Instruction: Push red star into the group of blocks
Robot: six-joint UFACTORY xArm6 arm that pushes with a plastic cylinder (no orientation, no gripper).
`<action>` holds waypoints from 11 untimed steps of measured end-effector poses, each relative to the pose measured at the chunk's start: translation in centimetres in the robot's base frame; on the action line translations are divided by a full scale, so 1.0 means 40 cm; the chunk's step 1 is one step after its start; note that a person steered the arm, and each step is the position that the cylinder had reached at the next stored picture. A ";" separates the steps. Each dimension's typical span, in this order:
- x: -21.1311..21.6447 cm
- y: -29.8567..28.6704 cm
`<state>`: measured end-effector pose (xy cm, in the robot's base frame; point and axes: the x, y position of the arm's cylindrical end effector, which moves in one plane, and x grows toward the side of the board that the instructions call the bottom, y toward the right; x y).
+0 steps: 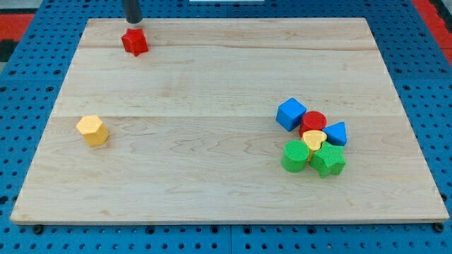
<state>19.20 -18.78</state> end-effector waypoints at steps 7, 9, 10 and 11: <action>0.334 0.070; 0.486 0.347; 0.553 0.509; 0.624 0.689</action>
